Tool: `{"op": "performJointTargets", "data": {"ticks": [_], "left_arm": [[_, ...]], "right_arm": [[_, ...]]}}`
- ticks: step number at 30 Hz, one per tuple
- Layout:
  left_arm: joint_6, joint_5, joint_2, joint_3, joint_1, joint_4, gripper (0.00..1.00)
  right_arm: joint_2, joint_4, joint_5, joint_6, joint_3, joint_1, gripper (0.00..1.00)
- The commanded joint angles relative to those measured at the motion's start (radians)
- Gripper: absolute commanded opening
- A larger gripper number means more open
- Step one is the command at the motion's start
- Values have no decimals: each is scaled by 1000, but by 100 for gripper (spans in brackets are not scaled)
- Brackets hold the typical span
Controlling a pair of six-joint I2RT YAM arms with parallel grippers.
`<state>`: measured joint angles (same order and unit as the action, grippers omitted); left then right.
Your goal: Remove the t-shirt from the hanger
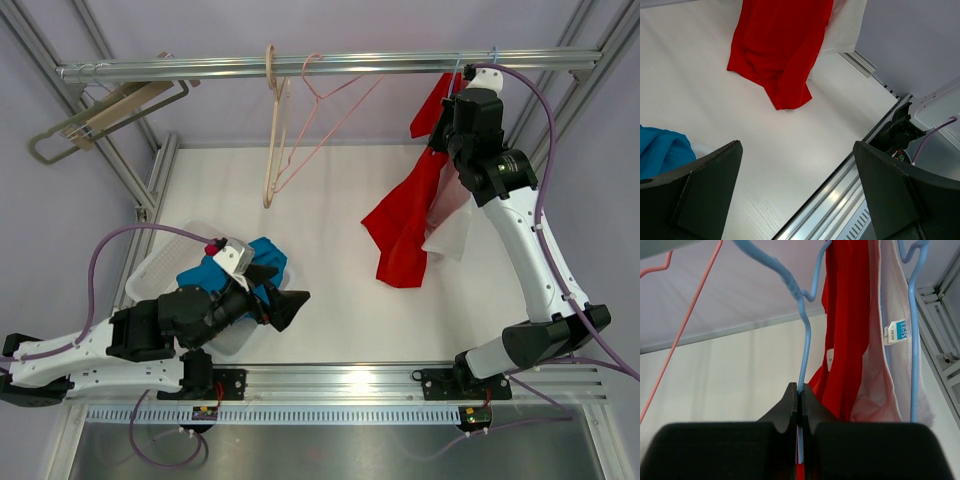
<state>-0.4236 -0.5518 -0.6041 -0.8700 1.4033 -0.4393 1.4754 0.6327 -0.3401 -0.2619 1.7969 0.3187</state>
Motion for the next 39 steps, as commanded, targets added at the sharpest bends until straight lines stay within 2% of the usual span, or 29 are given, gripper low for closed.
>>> {"op": "performJointTargets", "data": {"ticks": [1, 4, 10, 13, 20, 23, 27, 29, 34, 39], "left_arm": [[-9, 13, 3, 9, 3, 65, 99], [-7, 21, -8, 6, 3, 73, 99], [-4, 44, -32, 2, 3, 97, 99], [-7, 47, -39, 6, 3, 108, 99], [3, 95, -94, -15, 3, 145, 99], [9, 130, -161, -33, 3, 158, 99], [8, 174, -262, -38, 3, 200, 99], [11, 202, -328, -43, 3, 244, 99], [35, 256, -479, -124, 3, 332, 99], [59, 251, -618, -202, 5, 375, 99]], "right_arm": [[-24, -41, -16, 12, 33, -6, 0], [-55, -79, 9, 15, 39, -7, 0], [-157, -197, 196, 0, 3, -7, 0], [-184, -220, 234, -8, -33, -6, 0], [-297, -309, 271, -88, -317, -6, 0], [-377, -395, 305, -180, -457, -3, 0], [-470, -453, 283, -230, -586, 40, 0], [-501, -462, 247, -237, -611, 104, 0], [-541, -439, 116, -246, -581, 279, 0], [-573, -435, 82, -249, -561, 352, 0]]}}
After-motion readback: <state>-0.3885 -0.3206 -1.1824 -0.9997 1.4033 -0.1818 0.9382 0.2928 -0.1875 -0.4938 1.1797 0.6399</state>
